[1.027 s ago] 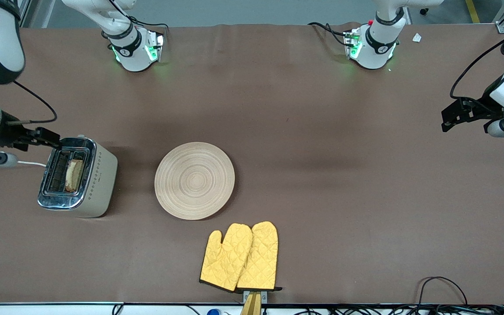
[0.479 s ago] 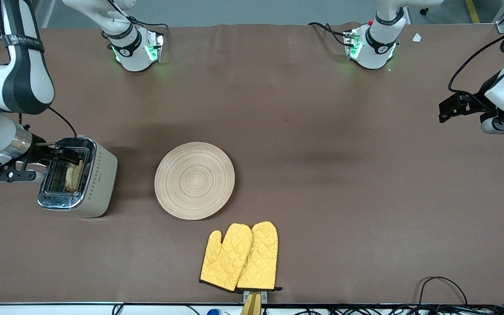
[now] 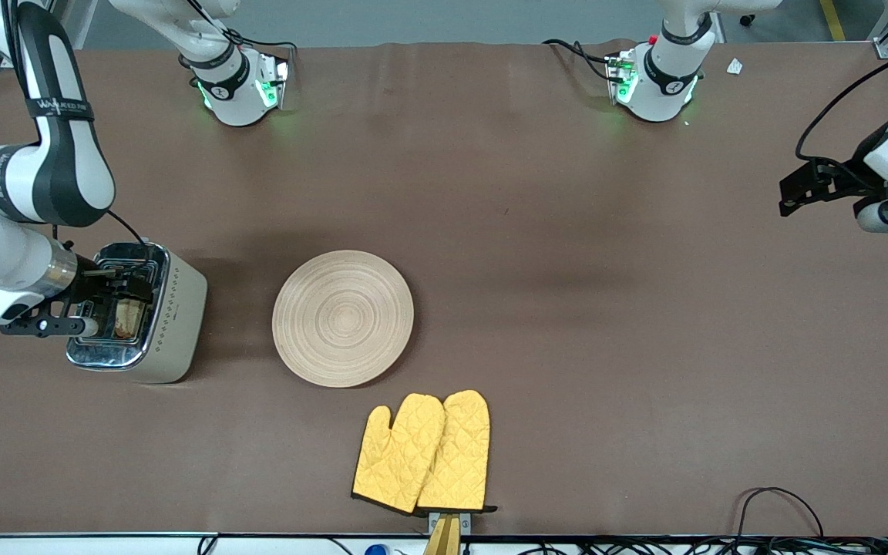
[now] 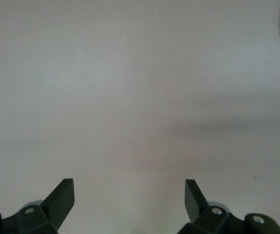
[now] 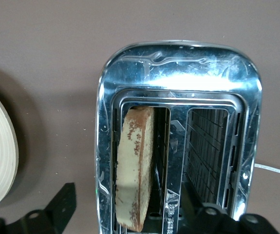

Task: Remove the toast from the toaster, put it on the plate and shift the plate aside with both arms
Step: 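Lower the right gripper onto the bread slice and grasp it, then lift the bread out of the toaster with the right gripper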

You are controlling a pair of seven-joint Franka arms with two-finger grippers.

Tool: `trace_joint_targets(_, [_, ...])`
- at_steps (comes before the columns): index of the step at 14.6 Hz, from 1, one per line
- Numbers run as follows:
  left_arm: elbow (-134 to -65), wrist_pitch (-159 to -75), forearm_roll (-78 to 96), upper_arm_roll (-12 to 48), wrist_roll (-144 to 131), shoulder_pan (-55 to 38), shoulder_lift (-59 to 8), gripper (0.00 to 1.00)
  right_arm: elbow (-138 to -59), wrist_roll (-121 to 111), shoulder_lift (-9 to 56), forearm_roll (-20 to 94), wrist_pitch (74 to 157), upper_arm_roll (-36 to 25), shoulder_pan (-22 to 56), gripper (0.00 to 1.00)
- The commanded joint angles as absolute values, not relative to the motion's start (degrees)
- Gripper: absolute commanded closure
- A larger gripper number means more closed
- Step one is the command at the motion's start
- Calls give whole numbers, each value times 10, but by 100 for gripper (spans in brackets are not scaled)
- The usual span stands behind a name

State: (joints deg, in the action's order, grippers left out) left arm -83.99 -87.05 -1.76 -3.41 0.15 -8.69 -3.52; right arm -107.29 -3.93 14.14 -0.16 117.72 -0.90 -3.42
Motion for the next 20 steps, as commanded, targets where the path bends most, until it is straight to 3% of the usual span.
trace_joint_targets(1, [-804, -858, -18, -36, 9, -89, -58, 0, -1076, -17, 140, -11, 1185, -5, -38, 100])
trace_joint_targets(7, [-807, -884, -13, -34, 11, -85, -63, 0, -1056, -23, 139, -11, 1170, -5, -44, 100])
trace_joint_targets(15, [-804, -880, -22, -33, 9, -90, -55, 0, -879, -21, 111, -9, 953, -2, -10, 100])
trace_joint_targets(20, [-803, -867, -21, -34, 9, -88, -57, 0, -862, 91, 112, 27, 928, -2, 60, 100])
